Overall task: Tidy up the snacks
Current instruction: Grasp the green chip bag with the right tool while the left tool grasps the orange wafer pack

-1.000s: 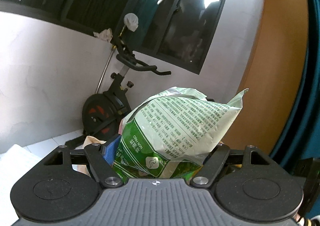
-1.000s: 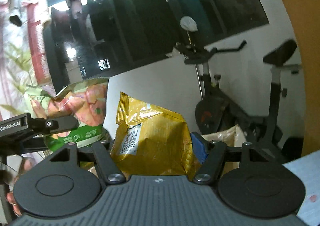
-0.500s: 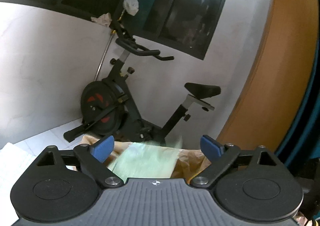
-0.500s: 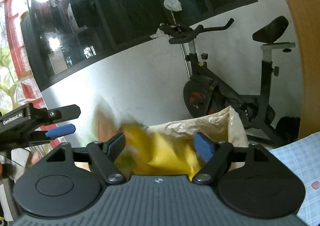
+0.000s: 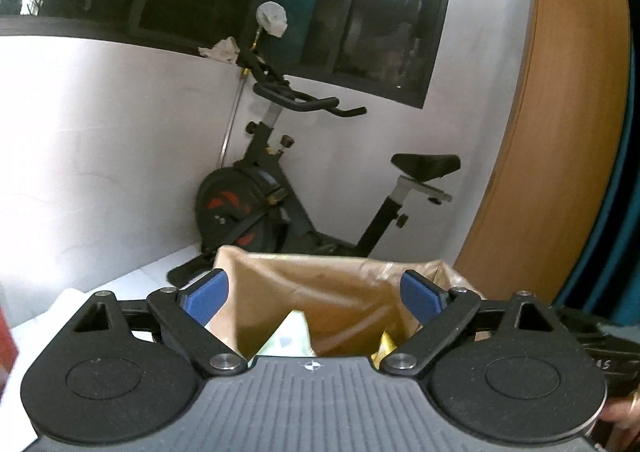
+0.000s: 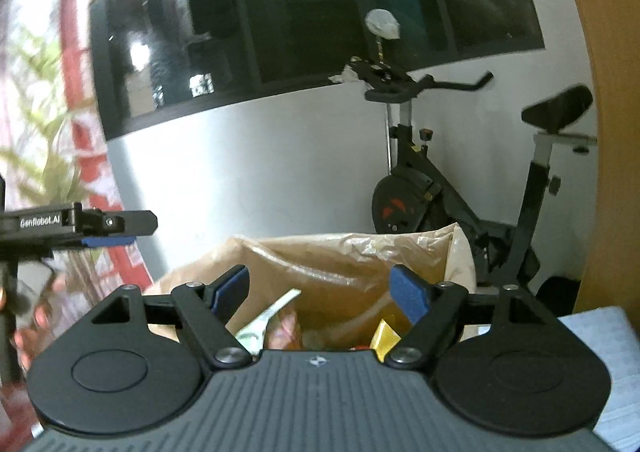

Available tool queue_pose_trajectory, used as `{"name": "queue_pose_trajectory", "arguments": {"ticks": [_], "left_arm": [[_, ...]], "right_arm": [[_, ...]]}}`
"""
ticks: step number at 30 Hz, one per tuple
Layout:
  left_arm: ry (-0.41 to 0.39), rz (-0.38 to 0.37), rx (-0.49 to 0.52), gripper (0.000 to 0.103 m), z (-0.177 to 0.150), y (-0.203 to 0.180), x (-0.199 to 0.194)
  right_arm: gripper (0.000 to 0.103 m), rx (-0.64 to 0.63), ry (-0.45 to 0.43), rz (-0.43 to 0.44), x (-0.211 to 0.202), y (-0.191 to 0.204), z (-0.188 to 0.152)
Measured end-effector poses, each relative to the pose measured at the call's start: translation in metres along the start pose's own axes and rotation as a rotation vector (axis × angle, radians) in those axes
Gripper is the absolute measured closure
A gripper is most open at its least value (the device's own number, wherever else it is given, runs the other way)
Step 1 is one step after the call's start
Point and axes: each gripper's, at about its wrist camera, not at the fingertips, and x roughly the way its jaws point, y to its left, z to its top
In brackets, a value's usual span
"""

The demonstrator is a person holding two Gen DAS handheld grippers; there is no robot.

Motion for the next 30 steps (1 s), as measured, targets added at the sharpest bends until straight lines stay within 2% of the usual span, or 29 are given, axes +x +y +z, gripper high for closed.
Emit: {"name": "queue_pose_trajectory", "arguments": {"ticks": [10,12,22,25,30], "left_arm": [[0.011,0.086,0.068,0.009,-0.042,0.002,-0.054],[0.025,0.094,0.060,0.009,-0.051,0.004,-0.058],[0.115,0.133,0.041,0.009,-0.107,0.004,-0.057],[0.137,0.155,0.057,0.009,-0.117,0.002,-0.056],[0.167,0.168,0.019,0.009,-0.131,0.006,-0.056]], "right_arm": [[0.023,-0.193,-0.014,0.019,-0.045,0.022,-0.060],[0.020,-0.223,-0.004,0.014,-0.049,0.025,-0.074],[0.014,-0.292,0.175,-0.042,-0.042,0.031,-0.146],[0.014,-0.319,0.234,-0.048,-0.034,0.032,-0.159],[0.014,-0.360,0.320,-0.062,-0.015,0.031,-0.173]]}}
